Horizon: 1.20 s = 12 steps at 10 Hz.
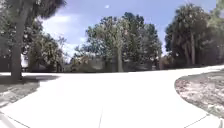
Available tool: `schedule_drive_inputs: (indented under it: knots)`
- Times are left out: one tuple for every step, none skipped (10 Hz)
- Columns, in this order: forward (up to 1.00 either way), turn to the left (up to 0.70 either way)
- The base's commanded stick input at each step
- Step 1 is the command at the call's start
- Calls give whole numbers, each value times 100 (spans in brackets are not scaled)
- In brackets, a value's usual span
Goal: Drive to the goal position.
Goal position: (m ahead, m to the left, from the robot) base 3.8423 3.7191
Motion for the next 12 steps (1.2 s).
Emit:
schedule_drive_inputs:
  knots:
    - [50, 0]
    - [50, 0]
    - [50, 0]
    - [50, 0]
    - [50, 0]
    - [50, 0]
    - [50, 0]
    - [50, 0]
    - [50, -3]
    - [50, -13]
    - [50, -34]
    - [50, -50]
